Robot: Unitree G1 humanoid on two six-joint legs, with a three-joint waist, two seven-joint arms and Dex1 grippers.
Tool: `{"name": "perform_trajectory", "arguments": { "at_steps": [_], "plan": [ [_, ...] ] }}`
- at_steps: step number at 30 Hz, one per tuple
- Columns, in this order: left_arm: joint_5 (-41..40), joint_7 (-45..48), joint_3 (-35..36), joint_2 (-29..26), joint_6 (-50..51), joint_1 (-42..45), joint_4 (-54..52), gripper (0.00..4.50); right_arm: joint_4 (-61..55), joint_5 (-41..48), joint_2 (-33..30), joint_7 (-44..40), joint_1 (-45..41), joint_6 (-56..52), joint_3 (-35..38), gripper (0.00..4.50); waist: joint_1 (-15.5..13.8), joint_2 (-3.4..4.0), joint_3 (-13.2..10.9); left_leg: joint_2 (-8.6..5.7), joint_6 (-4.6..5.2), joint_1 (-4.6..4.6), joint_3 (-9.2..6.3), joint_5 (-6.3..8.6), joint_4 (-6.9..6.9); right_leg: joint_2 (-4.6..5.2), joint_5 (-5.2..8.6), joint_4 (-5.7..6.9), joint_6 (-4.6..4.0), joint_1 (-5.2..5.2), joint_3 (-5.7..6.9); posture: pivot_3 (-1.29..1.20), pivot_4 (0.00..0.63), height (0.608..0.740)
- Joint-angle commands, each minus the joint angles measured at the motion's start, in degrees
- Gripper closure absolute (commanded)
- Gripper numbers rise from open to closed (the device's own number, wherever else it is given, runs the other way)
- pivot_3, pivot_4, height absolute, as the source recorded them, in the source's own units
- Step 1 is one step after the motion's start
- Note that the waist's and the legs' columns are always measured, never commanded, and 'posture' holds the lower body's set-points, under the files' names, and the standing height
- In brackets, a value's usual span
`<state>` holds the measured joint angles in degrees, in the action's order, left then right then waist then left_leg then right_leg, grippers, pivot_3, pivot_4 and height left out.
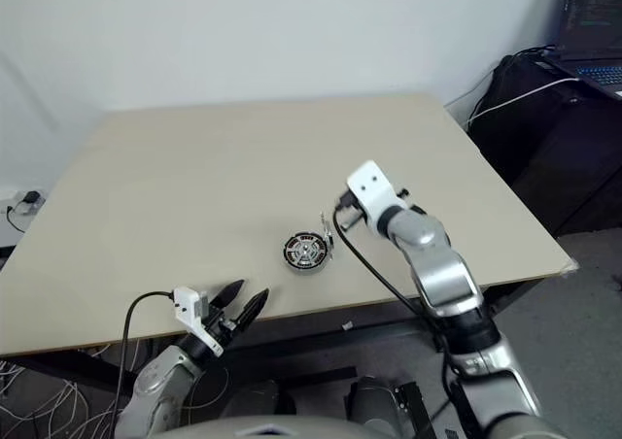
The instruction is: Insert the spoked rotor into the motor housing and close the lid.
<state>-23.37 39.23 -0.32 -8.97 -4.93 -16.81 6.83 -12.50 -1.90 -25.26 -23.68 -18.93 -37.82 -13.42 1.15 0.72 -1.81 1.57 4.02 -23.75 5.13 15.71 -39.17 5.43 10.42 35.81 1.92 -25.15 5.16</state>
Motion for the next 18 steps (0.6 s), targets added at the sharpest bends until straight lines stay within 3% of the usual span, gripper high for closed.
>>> {"name": "perform_trajectory", "arguments": {
  "at_steps": [1,7,18],
  "plan": [
    [-0.1,2.7,1.4,-0.4,-3.3,2.8,3.5,0.46,-4.0,0.4,1.3,0.6,1.8,0.3,1.0,4.48,0.0,-0.07,-0.1,0.02,0.0,0.01,0.01,0.0,-0.01,-0.01,0.0,0.02,0.0,-0.02,-0.01,0.0,0.0,0.74],
    [-0.3,5.3,3.2,-1.3,-3.5,6.8,8.5,0.46,-4.3,0.6,6.1,3.3,5.5,0.0,1.4,4.48,-0.3,-0.11,-0.1,0.04,-0.01,0.03,-0.04,0.0,-0.04,0.01,-0.01,0.06,0.01,0.03,0.05,0.0,0.0,0.74],
    [0.1,8.6,5.5,-1.5,-6.1,9.6,15.3,0.46,-1.1,0.9,14.8,5.9,4.8,1.1,0.2,4.48,-0.4,-0.11,-0.1,0.05,-0.01,0.11,-0.06,-0.02,-0.04,0.01,-0.01,0.11,0.01,0.1,0.07,0.0,0.0,0.74]
  ]
}}
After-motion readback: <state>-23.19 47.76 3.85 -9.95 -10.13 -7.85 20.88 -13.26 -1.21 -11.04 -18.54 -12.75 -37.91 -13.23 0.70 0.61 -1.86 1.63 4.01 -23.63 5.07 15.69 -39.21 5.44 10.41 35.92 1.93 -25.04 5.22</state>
